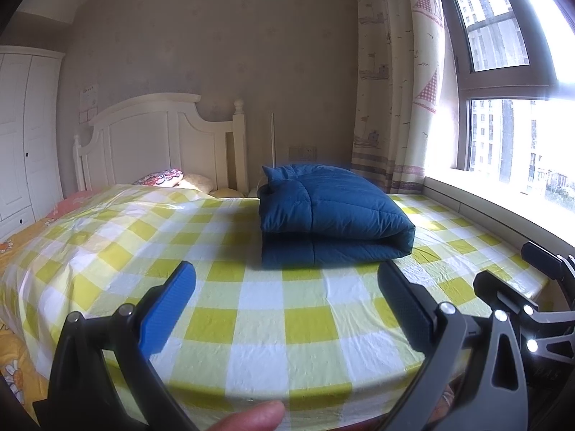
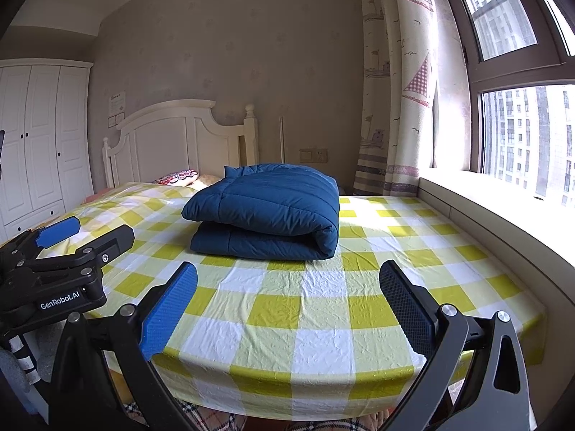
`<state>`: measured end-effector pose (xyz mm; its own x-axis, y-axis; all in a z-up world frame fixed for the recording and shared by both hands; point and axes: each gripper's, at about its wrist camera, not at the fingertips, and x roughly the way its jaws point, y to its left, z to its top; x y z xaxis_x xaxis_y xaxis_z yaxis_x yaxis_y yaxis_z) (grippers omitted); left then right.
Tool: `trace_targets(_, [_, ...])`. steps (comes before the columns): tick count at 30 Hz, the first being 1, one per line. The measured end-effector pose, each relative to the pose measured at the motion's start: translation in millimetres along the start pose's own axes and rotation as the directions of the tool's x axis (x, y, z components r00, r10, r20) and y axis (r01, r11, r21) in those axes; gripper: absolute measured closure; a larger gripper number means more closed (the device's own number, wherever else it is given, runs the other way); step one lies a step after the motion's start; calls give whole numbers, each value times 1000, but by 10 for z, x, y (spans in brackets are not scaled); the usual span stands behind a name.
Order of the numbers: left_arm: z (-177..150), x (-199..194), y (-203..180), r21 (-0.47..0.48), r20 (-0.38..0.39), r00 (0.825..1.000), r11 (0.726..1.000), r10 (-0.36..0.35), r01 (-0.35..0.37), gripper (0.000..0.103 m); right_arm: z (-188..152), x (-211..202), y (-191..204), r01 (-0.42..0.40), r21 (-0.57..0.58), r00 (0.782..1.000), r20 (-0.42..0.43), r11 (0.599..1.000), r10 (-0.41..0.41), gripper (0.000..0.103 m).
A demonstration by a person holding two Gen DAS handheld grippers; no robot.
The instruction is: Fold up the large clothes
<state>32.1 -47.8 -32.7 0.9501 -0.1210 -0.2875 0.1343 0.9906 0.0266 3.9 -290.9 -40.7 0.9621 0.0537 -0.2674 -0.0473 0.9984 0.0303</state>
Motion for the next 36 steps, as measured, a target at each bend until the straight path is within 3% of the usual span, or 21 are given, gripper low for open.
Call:
trace_targets(22, [-106, 153, 75, 3, -45, 999, 1000, 4, -4, 2, -87, 138, 116, -13, -18, 999, -47, 1000, 12, 5])
trace_targets(27, [-167, 241, 76, 15, -41, 999, 1000, -24, 25, 2, -115, 275, 117, -20, -15, 997, -70, 1000, 19, 5])
trace_targets(31, [-94, 517, 181, 36, -117, 992, 998, -40, 44, 2, -93, 462, 92, -26, -4, 994, -105, 1000, 25, 5])
trace_targets(33, [60, 745, 432, 22, -158, 987, 1000, -11, 15, 2, -27, 552, 45, -18, -18, 993, -116, 1000, 16, 5])
trace_targets(36, [408, 1185, 1165, -12, -197, 969, 988, 149, -155, 2, 183, 671, -226, 7, -40, 992, -129, 999, -12, 5])
